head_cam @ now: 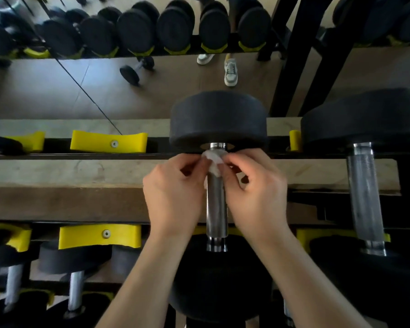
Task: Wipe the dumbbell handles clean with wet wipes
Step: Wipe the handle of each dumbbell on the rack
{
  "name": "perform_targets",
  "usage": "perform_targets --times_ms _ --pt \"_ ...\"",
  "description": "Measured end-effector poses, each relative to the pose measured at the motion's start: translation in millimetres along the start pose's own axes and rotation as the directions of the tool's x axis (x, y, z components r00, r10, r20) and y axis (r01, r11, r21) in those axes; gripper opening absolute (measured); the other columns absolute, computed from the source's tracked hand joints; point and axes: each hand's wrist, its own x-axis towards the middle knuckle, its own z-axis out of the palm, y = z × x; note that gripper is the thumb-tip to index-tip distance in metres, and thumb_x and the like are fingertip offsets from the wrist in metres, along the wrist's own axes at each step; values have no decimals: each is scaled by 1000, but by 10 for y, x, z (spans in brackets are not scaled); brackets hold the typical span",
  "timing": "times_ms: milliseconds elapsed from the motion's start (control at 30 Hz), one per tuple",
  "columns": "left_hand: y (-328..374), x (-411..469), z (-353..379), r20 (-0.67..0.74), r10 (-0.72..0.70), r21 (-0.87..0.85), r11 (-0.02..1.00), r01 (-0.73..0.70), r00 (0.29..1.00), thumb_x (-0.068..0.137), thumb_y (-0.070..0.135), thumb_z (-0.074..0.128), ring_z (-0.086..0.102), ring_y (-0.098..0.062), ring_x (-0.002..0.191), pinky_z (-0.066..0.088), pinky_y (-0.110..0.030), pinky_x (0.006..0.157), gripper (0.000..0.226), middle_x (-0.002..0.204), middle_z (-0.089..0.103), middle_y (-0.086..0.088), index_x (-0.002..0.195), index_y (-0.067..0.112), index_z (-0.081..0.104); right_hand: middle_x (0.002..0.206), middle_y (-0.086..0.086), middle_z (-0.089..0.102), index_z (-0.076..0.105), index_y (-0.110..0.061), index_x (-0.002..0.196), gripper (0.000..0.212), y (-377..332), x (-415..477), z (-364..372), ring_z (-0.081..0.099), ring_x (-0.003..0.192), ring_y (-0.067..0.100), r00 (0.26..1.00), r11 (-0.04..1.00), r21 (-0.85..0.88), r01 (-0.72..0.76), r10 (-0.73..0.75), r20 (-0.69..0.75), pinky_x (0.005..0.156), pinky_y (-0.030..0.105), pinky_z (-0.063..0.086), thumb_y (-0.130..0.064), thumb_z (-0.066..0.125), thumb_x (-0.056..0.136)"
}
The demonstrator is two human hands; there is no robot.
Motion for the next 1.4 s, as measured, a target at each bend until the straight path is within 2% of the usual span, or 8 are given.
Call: perform_targets --times_ms 167,333,433,633,767,1067,1267,1400 --pt "137 8 -6 66 181 220 957 -191 981 94 47 54 60 -26 66 34 -33 55 36 67 63 1 72 23 68 87 1 68 74 -10 92 8 -13 59 -36 64 73 10 998 999 9 -36 36 54 63 23 54 -12 70 85" --pt "202 -52 159 120 527 307 786 -536 841 83 25 65 62 -26 81 51 -35 58 15 92 69 0 94 22 74 70 -9 64 69 -22 77 14 84 122 -89 59 66 9 896 907 43 -419 405 180 55 11 40 -13 64 85" --pt "97 12 209 221 615 280 703 -654 757 76 18 69 54 -20 94 53 -39 60 13 98 66 2 88 18 75 90 -6 66 66 -25 92 12 119 97 -119 59 77 5 854 878 40 -478 453 256 59 7 41 -14 64 87" --pt "31 49 62 5 285 35 958 -285 959 83 29 71 60 4 72 45 -13 66 8 76 64 17 80 36 74 98 -9 63 66 -24 102 17 14 94 -85 59 84 2 963 968 129 -216 189 193 73 12 48 -20 69 86" --pt "0 125 100 -22 -82 -161 984 78 996 84 31 72 64 -1 65 53 -30 67 16 66 70 16 70 39 70 92 -1 68 75 -14 95 12 16 147 5 63 80 9 998 999 29 -46 44 53 71 17 52 -16 74 83" --pt "-72 -182 -213 262 16 112 993 -47 965 81 36 72 60 3 71 43 -15 60 14 64 66 18 70 29 69 77 -13 63 70 -21 84 3 -20 -83 -279 59 68 1 907 990 6 -140 126 403 68 20 51 -22 72 81" --pt "87 59 53 68 330 170 926 -337 941 81 25 67 60 -17 59 46 -35 52 12 65 64 2 72 17 69 91 -9 63 65 -18 100 18 -38 36 -176 59 77 0 981 995 23 -99 93 170 70 10 48 -11 68 84" --pt "-24 63 -74 152 212 36 975 -219 965 84 24 69 62 -7 69 46 -21 61 1 70 66 11 85 24 69 99 -9 64 65 -21 111 31 -104 38 -226 61 83 3 949 1000 -29 -11 20 314 70 14 51 -26 72 81"
